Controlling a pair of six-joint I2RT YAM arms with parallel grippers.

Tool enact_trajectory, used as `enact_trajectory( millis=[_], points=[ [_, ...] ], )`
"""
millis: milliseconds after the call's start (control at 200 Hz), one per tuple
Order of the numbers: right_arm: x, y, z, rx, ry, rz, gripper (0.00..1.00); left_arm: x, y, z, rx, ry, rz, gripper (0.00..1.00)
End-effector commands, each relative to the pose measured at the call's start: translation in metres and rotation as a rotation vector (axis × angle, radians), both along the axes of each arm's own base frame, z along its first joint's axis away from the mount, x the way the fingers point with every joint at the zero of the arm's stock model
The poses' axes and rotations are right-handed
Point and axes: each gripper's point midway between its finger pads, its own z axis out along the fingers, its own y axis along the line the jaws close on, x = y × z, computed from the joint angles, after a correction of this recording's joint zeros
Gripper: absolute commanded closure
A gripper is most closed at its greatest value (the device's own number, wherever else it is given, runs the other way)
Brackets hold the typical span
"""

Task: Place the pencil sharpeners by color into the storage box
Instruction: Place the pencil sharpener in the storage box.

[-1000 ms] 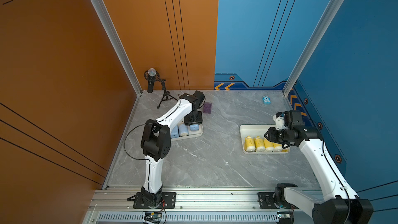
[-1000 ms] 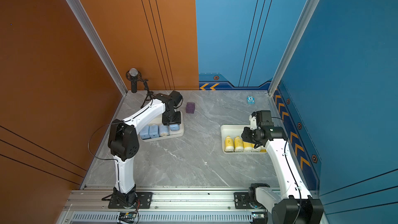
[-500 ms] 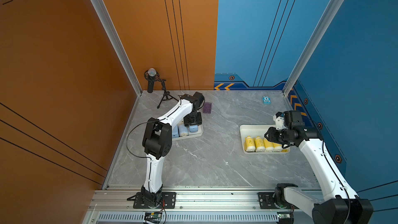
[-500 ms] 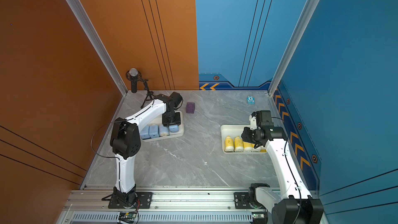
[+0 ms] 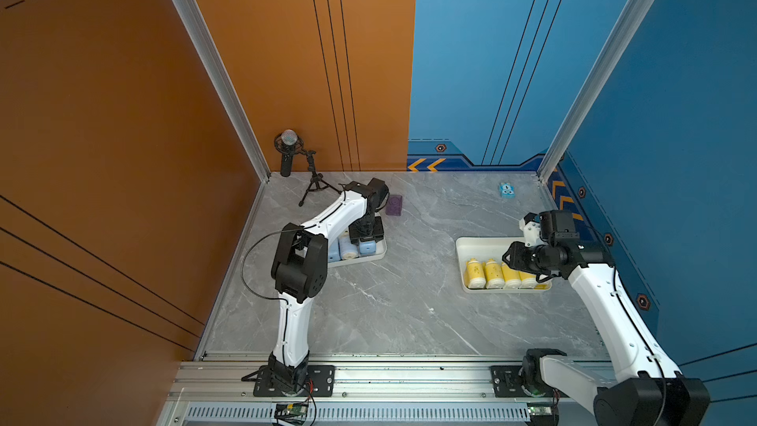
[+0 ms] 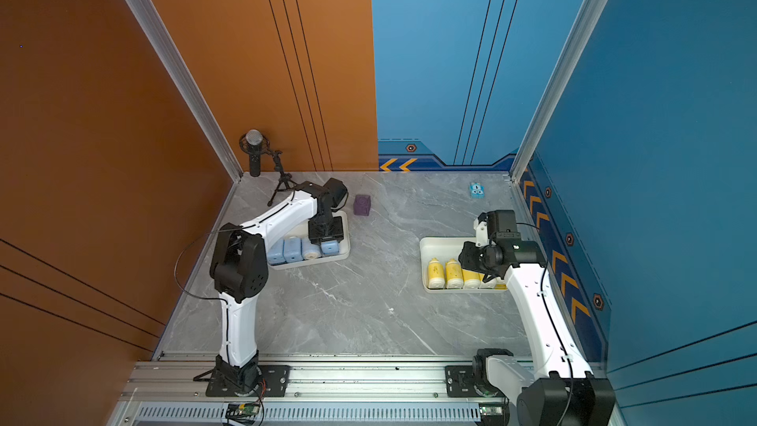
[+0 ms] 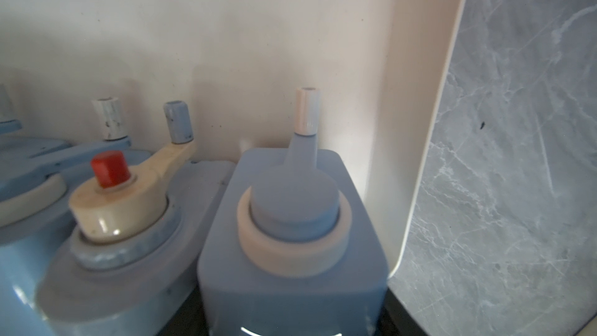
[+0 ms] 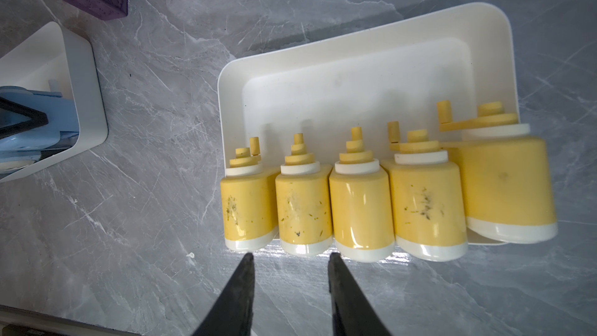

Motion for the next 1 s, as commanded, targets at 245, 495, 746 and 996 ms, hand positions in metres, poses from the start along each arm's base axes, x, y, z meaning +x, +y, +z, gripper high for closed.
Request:
enact_trajectory(
  millis=[245,495,746,996],
  points=[
    [-0.002,0.003,-0.001,0.011,-0.005,0.006,0.61,-0.012,0.0,-0.015,0.014,0.043,0.024,0.61],
    [-0.001,0.003,-0.002,0.015,-0.005,0.008,0.61,-0.017,-0.002,-0.021,0.002,0.055,0.035,0.6],
    [-0.001,0.004,-0.002,0.017,-0.006,0.007,0.6,-0.019,-0.002,-0.023,-0.002,0.056,0.037,0.5],
    [-0.001,0.004,-0.001,0.018,-0.008,0.007,0.61,-0.015,-0.004,-0.016,-0.011,0.034,0.036,0.39]
  ],
)
